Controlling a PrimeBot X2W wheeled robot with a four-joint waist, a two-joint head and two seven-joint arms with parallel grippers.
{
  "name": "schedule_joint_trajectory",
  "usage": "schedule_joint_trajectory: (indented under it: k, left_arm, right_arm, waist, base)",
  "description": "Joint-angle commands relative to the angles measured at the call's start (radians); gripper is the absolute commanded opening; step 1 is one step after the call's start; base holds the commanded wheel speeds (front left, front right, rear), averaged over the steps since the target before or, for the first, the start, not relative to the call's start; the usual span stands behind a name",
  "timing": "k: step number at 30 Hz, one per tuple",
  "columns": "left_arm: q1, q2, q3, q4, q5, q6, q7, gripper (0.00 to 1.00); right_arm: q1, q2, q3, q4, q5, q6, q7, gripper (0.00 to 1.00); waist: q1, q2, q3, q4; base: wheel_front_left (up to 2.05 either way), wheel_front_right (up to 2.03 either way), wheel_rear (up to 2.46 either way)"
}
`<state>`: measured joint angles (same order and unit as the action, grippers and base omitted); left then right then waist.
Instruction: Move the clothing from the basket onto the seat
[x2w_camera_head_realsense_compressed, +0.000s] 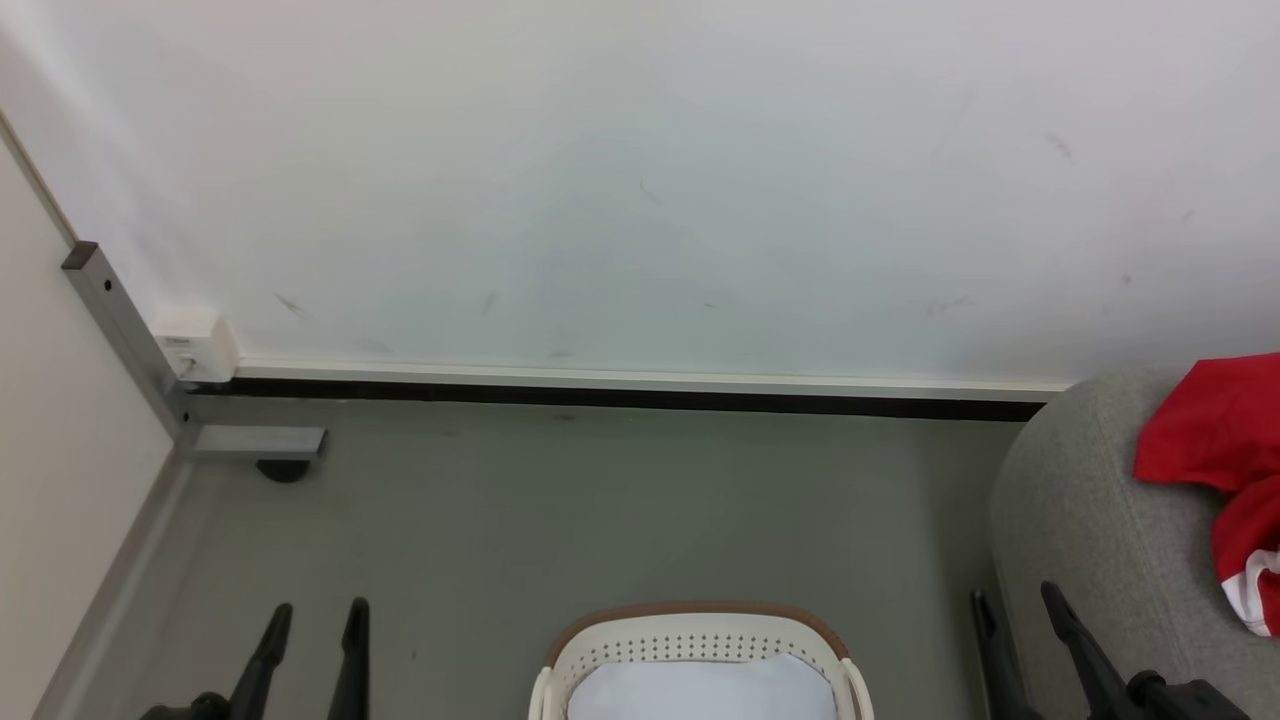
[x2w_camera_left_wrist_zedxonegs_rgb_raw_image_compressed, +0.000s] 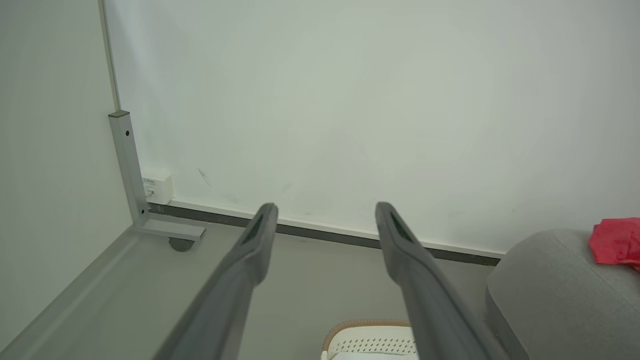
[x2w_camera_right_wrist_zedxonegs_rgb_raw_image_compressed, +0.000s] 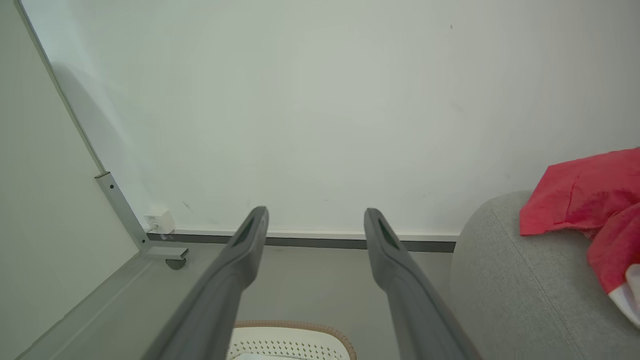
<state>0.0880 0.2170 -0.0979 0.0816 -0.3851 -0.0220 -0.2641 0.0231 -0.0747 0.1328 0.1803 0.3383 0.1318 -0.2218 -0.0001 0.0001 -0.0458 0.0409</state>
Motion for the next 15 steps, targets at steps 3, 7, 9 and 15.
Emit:
schedule_joint_trajectory:
  k: [3,7,9,15]
  left_arm:
    - [0.012,-0.022,0.026,0.025,0.027,-0.019,0.000,1.00]
    - [0.009,-0.035,0.044,0.034,0.041,-0.035,0.000,1.00]
    - [0.008,-0.041,0.055,0.035,0.048,-0.041,0.000,1.00]
    - [0.008,-0.060,0.078,0.035,0.071,-0.059,0.000,1.00]
  right_arm:
    - [-0.002,0.006,0.006,0.024,0.000,-0.002,-0.015,1.00]
    - [-0.017,0.011,0.017,0.033,0.000,-0.002,-0.018,1.00]
    - [-0.024,0.012,0.021,0.037,-0.005,-0.002,-0.020,1.00]
    - [-0.034,0.016,0.029,0.046,-0.019,-0.002,-0.026,1.00]
  waist:
    - [0.0001,-0.0001,-0.003,-0.008]
    - [0.0001,-0.0001,-0.006,-0.013]
    - [0.0001,-0.0001,-0.005,-0.016]
    - [0.0001,-0.0001,-0.004,-0.023]
  base:
    - [0.00,0.00,0.00]
    - [0.00,0.00,0.00]
    - [0.00,0.00,0.00]
    - [0.00,0.00,0.00]
